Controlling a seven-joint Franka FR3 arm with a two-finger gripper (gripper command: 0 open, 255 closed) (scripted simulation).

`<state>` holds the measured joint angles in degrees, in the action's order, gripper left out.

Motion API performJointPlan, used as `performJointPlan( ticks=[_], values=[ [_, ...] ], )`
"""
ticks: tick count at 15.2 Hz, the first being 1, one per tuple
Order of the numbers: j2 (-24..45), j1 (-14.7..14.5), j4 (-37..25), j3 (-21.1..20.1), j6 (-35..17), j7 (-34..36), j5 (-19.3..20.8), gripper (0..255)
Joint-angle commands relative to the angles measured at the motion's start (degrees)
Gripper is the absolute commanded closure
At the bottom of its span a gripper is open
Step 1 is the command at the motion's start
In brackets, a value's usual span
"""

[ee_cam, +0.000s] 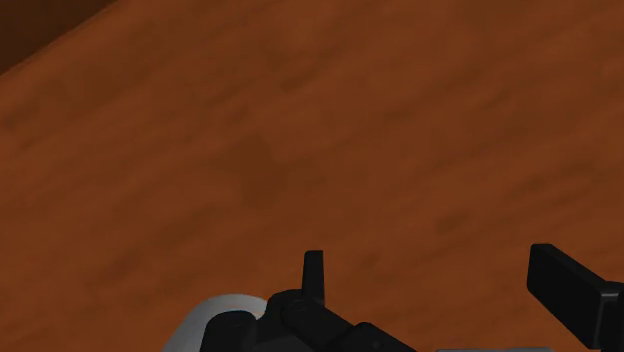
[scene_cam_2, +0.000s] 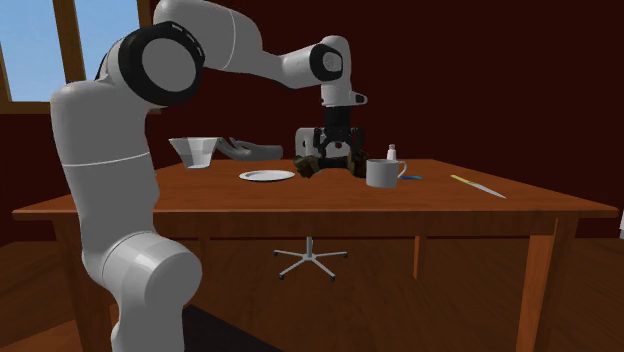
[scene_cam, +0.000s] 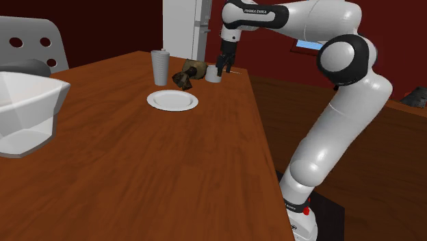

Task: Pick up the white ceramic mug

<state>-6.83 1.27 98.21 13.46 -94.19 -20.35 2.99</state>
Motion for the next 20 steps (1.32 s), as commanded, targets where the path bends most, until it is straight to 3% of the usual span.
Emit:
performJointPlan(
  ticks=[1, 6, 9, 16, 19, 20],
  values=[
    [5.0, 0.3, -6.0, 0.9, 0.9, -2.6, -1.3, 0],
    [18.6, 2.7, -23.8, 2.5, 5.1, -8.9, -5.7, 0],
    [28.7, 5.6, -38.8, 2.6, 10.0, -11.9, -8.9, 0],
    [25.4, 4.5, -28.4, 2.4, 2.7, -11.7, -7.9, 0],
    [25.2, 4.4, -27.6, 2.4, 2.2, -11.7, -7.9, 0],
    [25.0, 4.3, -27.3, 2.4, 2.1, -11.7, -7.8, 255]
  ],
)
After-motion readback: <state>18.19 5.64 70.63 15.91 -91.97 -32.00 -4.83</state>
